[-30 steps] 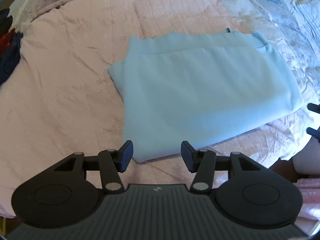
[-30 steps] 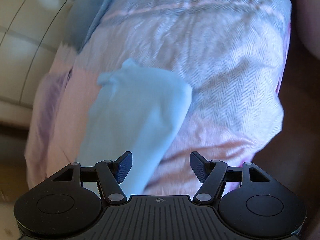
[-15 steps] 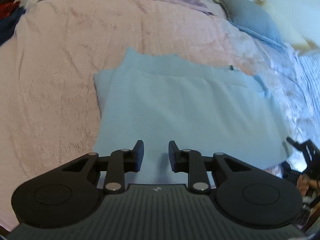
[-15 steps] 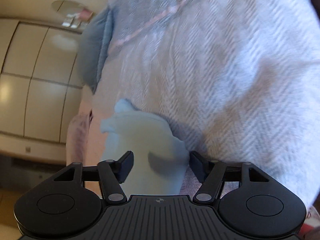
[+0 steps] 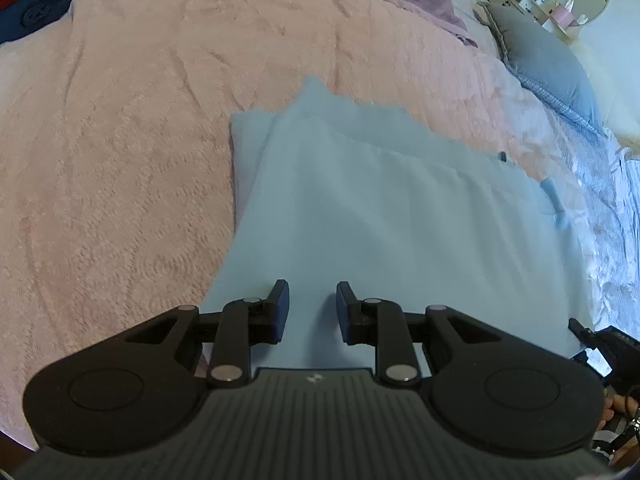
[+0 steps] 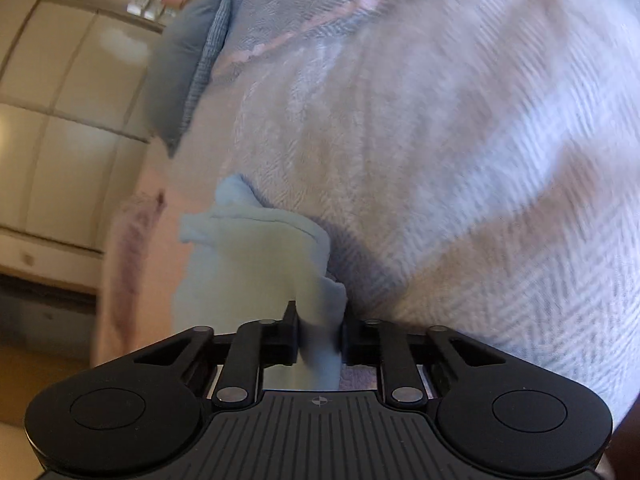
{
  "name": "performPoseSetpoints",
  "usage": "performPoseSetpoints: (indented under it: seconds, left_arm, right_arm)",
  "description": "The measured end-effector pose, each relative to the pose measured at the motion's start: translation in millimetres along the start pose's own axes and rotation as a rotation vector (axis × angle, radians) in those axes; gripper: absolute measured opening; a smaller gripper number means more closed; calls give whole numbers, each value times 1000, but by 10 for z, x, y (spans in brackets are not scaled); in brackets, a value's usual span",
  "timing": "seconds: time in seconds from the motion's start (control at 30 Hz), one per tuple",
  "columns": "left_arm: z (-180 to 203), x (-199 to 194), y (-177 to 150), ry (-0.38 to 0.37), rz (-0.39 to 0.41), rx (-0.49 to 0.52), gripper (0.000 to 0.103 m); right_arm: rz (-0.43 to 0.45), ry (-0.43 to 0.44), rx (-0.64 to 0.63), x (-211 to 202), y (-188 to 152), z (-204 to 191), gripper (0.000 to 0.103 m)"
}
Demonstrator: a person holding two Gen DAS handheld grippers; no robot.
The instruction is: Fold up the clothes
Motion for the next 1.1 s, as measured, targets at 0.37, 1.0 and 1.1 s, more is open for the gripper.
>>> performPoseSetpoints:
  seconds: [0.37,1.0,1.1]
  left_arm:
    - [-391,-396,184,-74,43,-124,21]
    - [-372,-327,286,-283,-29,-157,30]
    - [-256,-238,316,-329,-48,-144,33]
  right_arm:
    - [451,-104,-1285,-644,-1426,-2083,12]
    - [191,46,-1567,-765,-2719,-1935,59]
    - [136,-29,-1231,-701,-2001,-1857,59]
Point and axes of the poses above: each gripper's, at about its wrist camera, not at the fingertips, and x roughly the way its jaws point, z to its right, y to its top, the point moved 7 cm from there along x, roughly the way its jaws point, and after that the axes turned 10 degrees about -y, right-handed, at the moved point
